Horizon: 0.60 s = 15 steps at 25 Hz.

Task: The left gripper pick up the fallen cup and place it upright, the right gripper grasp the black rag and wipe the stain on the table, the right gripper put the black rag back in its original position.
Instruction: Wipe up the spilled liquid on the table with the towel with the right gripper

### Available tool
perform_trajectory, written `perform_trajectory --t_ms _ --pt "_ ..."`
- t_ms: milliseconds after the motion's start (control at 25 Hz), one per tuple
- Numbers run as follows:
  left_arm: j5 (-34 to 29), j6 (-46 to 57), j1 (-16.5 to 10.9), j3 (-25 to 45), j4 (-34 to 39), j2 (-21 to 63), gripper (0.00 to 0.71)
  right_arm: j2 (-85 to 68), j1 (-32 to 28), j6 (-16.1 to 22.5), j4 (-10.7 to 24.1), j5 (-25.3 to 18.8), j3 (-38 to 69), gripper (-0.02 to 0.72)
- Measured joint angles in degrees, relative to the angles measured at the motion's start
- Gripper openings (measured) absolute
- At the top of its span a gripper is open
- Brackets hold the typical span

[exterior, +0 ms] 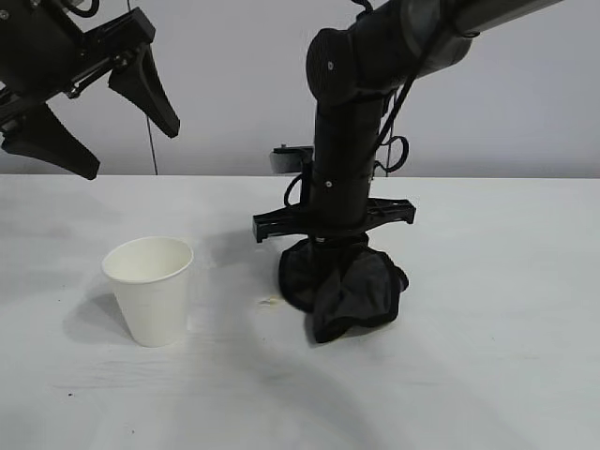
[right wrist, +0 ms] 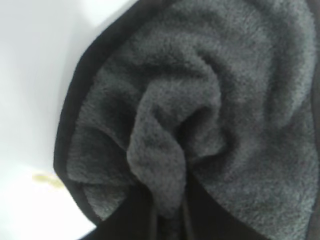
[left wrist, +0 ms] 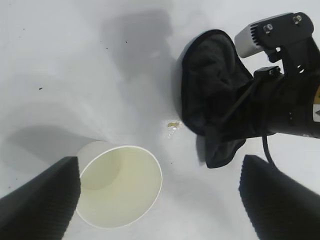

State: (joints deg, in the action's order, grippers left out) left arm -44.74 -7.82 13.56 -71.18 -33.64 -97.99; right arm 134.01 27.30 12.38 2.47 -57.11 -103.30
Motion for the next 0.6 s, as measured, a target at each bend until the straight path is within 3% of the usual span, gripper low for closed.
perform_trajectory --t_ms 280,440,600 --pt "0.00 0.00 0.00 0.00 0.00 0.00 0.624 0.00 -1.70 0.00 1.30 -0.29 -0.11 0.020" --pt "0.00 0.00 0.00 0.00 0.00 0.00 0.624 0.00 1.46 -0.06 3.52 0.10 -0.11 0.020" --pt "0.00 0.00 0.00 0.00 0.00 0.00 0.624 0.04 6.67 0.00 1.75 2.18 -0.11 0.020"
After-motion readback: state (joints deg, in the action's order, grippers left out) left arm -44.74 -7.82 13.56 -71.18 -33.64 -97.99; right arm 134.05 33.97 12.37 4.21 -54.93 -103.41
